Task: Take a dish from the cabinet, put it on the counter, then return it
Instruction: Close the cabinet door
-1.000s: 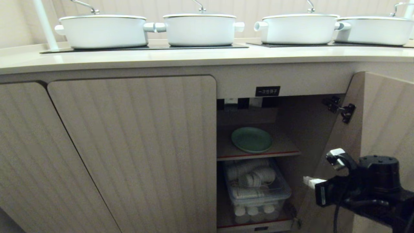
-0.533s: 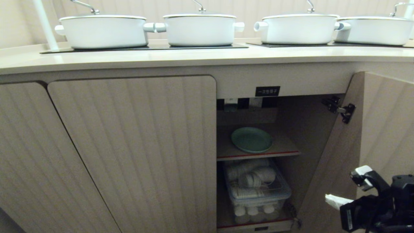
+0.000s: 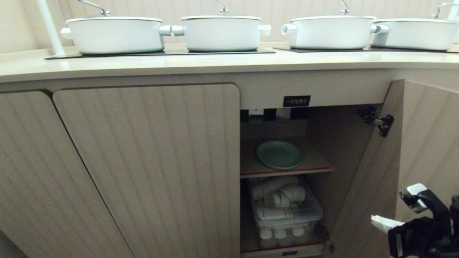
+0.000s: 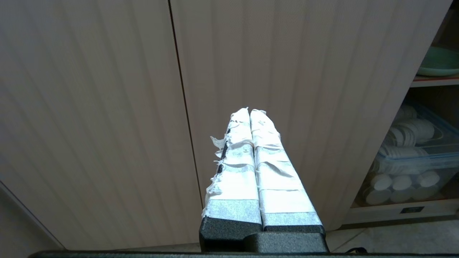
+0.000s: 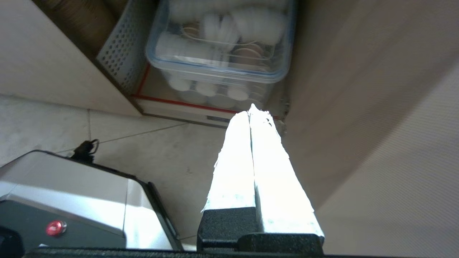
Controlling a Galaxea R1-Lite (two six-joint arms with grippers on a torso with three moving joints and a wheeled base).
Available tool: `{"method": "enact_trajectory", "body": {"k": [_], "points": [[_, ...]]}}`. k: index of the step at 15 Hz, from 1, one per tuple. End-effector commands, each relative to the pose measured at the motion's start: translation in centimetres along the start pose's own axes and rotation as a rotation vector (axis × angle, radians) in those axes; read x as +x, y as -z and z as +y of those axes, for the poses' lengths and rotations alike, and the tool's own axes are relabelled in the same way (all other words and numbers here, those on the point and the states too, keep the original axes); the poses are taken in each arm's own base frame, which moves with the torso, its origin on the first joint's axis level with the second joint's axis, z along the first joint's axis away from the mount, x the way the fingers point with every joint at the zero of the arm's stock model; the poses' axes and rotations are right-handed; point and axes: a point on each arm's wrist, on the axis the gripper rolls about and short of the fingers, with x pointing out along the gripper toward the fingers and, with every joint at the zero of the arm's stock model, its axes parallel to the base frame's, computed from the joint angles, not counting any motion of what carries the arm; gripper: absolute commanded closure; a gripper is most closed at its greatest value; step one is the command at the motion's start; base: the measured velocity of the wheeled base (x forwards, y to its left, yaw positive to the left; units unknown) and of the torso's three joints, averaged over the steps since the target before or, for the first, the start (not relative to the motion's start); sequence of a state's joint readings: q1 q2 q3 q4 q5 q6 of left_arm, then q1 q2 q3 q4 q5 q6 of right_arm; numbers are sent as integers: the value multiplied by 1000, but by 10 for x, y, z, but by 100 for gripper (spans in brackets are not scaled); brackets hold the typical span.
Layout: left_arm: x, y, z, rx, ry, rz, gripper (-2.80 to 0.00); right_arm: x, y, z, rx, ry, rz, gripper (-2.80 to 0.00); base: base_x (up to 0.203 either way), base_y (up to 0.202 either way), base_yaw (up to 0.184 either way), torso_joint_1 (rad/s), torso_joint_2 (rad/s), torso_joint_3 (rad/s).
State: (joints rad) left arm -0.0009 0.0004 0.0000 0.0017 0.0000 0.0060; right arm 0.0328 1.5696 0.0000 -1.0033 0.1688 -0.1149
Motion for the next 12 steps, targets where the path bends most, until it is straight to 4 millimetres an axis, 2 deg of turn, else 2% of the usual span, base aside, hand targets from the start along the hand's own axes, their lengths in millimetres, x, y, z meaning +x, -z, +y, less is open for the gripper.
{"method": "enact_trajectory", "body": {"k": [1, 7, 12], "points": [[0, 0, 0, 0, 0, -1, 0, -8, -3, -1, -8, 32, -33, 0, 0, 0, 0, 0, 0, 0], [0, 0, 0, 0, -1, -1, 0, -37, 14, 2, -7, 69, 93, 0, 0, 0, 0, 0, 0, 0], [0, 0, 0, 0, 1, -1, 0, -73, 52, 14, 37, 29, 352, 0, 0, 0, 0, 0, 0, 0]]}}
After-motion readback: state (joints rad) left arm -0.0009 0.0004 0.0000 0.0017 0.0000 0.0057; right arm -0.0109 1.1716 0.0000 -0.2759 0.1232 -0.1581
